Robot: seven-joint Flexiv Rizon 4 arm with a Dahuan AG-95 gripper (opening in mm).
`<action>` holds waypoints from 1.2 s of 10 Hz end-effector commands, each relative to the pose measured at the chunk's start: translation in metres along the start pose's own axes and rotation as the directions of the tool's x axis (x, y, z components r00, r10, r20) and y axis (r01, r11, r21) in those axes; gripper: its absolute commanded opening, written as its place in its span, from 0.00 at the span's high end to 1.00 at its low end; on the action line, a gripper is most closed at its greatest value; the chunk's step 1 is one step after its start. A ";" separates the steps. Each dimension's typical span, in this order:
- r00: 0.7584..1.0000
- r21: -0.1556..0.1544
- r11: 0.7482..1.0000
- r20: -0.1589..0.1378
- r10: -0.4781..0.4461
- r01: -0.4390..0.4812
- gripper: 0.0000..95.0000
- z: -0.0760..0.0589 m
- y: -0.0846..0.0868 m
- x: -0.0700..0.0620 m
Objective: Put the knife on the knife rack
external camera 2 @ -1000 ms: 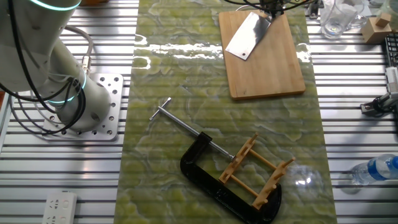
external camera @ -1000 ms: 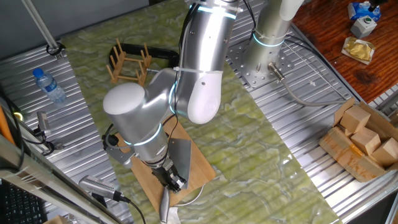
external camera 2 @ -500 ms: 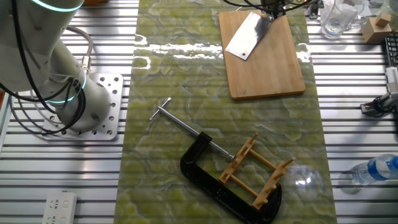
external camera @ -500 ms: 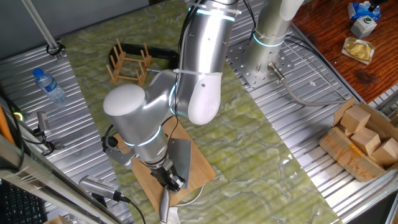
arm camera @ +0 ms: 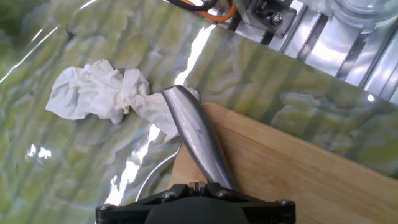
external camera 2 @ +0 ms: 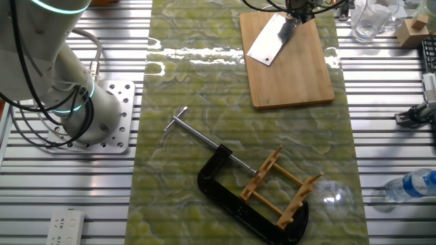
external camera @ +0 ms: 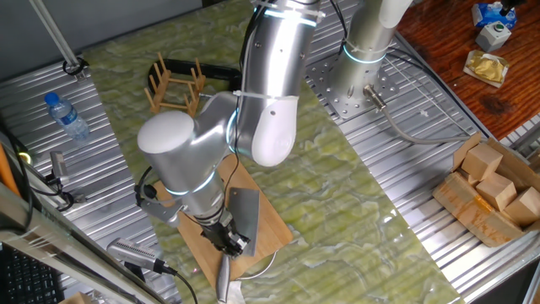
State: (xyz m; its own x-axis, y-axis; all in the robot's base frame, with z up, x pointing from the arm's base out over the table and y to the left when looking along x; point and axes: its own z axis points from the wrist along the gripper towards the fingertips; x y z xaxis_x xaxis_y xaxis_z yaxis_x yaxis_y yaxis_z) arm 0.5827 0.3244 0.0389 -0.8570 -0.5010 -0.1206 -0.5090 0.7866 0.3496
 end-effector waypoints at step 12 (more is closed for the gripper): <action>1.000 0.073 0.997 -0.001 -0.023 0.023 1.00 0.003 -0.002 -0.008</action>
State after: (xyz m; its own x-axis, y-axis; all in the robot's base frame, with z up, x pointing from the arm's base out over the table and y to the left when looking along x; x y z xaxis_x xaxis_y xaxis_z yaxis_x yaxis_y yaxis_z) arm 0.5894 0.3283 0.0367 -0.8522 -0.5079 -0.1254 -0.5218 0.8077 0.2745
